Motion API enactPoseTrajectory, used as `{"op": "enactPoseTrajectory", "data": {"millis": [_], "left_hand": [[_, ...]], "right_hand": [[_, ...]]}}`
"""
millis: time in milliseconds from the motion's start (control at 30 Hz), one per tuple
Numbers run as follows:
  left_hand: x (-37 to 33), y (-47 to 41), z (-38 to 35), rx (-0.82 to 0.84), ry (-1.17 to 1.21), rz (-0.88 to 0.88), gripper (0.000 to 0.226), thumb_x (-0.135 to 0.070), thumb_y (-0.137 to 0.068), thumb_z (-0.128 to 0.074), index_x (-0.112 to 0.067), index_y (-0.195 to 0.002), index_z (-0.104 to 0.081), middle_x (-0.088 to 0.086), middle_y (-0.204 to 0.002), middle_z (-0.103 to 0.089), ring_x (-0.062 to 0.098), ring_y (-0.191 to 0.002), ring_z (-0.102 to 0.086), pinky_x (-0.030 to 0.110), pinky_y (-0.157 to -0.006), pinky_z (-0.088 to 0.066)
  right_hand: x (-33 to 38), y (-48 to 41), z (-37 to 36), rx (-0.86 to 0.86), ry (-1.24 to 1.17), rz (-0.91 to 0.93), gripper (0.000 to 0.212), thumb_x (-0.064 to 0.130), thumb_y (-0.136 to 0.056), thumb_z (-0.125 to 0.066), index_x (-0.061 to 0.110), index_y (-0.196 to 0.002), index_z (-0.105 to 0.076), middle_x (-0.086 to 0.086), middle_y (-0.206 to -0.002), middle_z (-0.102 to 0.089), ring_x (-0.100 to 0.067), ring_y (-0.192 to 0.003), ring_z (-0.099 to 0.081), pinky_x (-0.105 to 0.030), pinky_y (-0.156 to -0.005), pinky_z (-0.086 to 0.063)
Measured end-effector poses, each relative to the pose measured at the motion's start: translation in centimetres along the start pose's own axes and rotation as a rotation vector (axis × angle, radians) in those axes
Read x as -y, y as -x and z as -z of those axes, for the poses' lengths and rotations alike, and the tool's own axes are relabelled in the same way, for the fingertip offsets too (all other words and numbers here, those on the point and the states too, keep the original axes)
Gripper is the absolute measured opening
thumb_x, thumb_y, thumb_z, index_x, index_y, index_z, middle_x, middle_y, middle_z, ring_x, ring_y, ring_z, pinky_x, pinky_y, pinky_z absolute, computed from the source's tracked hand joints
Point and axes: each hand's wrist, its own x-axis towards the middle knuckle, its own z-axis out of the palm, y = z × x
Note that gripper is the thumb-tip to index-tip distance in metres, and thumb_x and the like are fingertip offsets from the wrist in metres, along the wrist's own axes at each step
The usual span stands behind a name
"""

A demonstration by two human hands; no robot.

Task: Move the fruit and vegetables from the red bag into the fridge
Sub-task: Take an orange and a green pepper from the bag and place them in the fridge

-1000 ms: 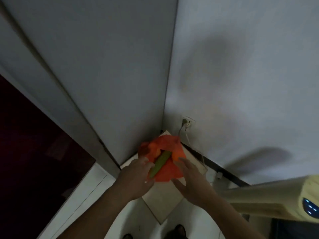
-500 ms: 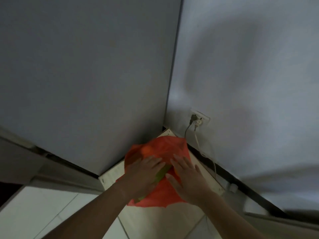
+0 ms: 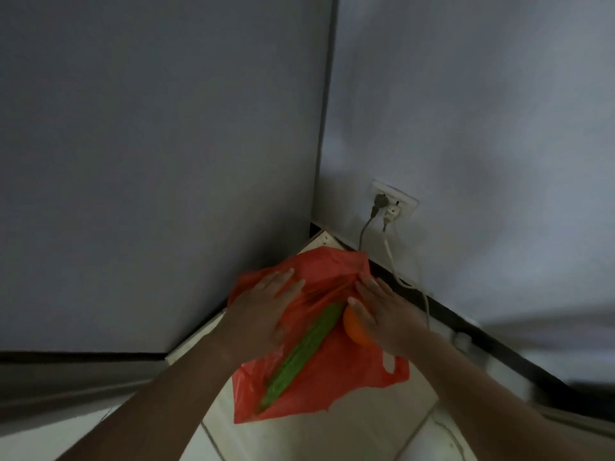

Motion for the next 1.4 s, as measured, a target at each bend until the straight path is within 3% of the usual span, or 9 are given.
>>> {"op": "enactPoseTrajectory", "data": {"millis": [100, 200, 300, 467, 600, 733, 933, 1200, 1400], "left_hand": [[-0.2, -2.1, 0.1, 0.064, 0.046, -0.113, 0.073, -0.039, -0.088, -0.05, -0.037, -0.146, -0.005, -0.003, -0.157, -0.002, 0.016, -0.145, -0.002, 0.026, -0.113, 0.001], [-1.0, -3.9, -0.2, 0.08, 0.025, -0.163, 0.072, -0.047, -0.089, -0.047, -0.049, -0.142, 0.001, -0.008, -0.157, 0.006, 0.014, -0.144, 0.007, 0.038, -0.119, -0.007], [-0.5, -5.5, -0.2, 0.101, 0.008, -0.131, 0.076, -0.05, -0.086, -0.049, -0.046, -0.143, 0.001, -0.007, -0.157, 0.009, 0.015, -0.144, 0.01, 0.046, -0.117, -0.012], [2.0, -7.5, -0.2, 0.147, 0.215, 0.003, 0.085, -0.046, -0.084, -0.059, -0.043, -0.144, 0.0, -0.006, -0.157, -0.005, 0.017, -0.141, -0.016, 0.027, -0.111, -0.021], [1.4, -6.8, -1.5, 0.087, 0.253, 0.016, 0.084, -0.042, -0.085, -0.058, -0.041, -0.146, -0.001, -0.005, -0.155, -0.01, 0.015, -0.14, -0.022, 0.022, -0.109, -0.022], [0.9, -6.0, -1.3, 0.089, 0.26, 0.069, 0.08, -0.05, -0.086, -0.054, -0.037, -0.147, -0.004, -0.002, -0.154, -0.013, 0.016, -0.137, -0.027, 0.024, -0.111, -0.024], [0.4, -5.6, -1.1, 0.02, 0.321, 0.156, 0.078, -0.065, -0.079, -0.039, -0.041, -0.145, -0.005, -0.003, -0.157, -0.006, 0.015, -0.142, -0.013, 0.026, -0.114, -0.014], [-0.1, -2.0, -0.2, -0.103, 0.306, 0.207, 0.068, -0.055, -0.082, -0.039, -0.027, -0.142, -0.03, 0.003, -0.149, -0.03, 0.009, -0.133, -0.027, 0.027, -0.105, -0.027], [-2.2, 2.6, -0.3, -0.1, 0.317, 0.211, 0.059, -0.048, -0.079, -0.044, -0.033, -0.135, -0.033, 0.002, -0.139, -0.044, 0.013, -0.126, -0.039, 0.033, -0.096, -0.042]], "right_hand": [[-0.9, -0.3, -0.3, -0.055, -0.268, 0.024, 0.074, 0.072, -0.082, -0.007, 0.037, -0.147, -0.014, 0.018, -0.155, -0.003, -0.011, -0.143, -0.009, -0.038, -0.116, -0.011], [-1.3, 1.0, -0.5, -0.195, -0.337, 0.089, 0.056, 0.063, -0.09, -0.019, 0.042, -0.142, -0.025, 0.019, -0.153, -0.013, -0.007, -0.138, -0.018, -0.041, -0.113, -0.025], [-1.7, 3.6, -1.5, -0.325, -0.144, 0.115, 0.056, 0.061, -0.089, -0.027, 0.038, -0.141, -0.028, 0.007, -0.151, -0.024, -0.017, -0.135, -0.029, -0.044, -0.104, -0.039], [-2.1, 3.1, -2.0, -0.059, -0.091, 0.081, 0.089, 0.074, -0.075, -0.045, 0.04, -0.145, -0.003, 0.011, -0.154, -0.012, -0.012, -0.136, -0.023, -0.038, -0.109, -0.032], [-3.3, 1.0, -0.9, 0.062, -0.285, 0.065, 0.091, 0.081, -0.065, -0.05, 0.048, -0.141, -0.013, 0.015, -0.15, -0.02, -0.011, -0.134, -0.027, -0.042, -0.108, -0.033], [-3.6, 1.3, 0.5, -0.126, -0.404, 0.12, 0.052, 0.069, -0.084, -0.027, 0.053, -0.133, -0.029, 0.019, -0.147, -0.026, 0.001, -0.13, -0.022, -0.03, -0.106, -0.027], [-2.2, -0.7, 3.3, -0.17, -0.244, 0.265, 0.065, 0.065, -0.087, -0.014, 0.036, -0.143, -0.025, 0.012, -0.152, -0.024, -0.001, -0.137, -0.016, -0.032, -0.113, -0.018], [-0.5, 1.0, 2.6, -0.284, -0.201, 0.346, 0.046, 0.049, -0.086, -0.041, 0.031, -0.128, -0.047, 0.007, -0.131, -0.05, 0.0, -0.113, -0.04, -0.013, -0.09, -0.028], [-2.7, 4.1, -1.1, -0.217, -0.141, 0.322, 0.056, 0.061, -0.079, -0.051, 0.034, -0.127, -0.04, 0.007, -0.128, -0.053, -0.013, -0.108, -0.055, -0.035, -0.083, -0.052]]}}
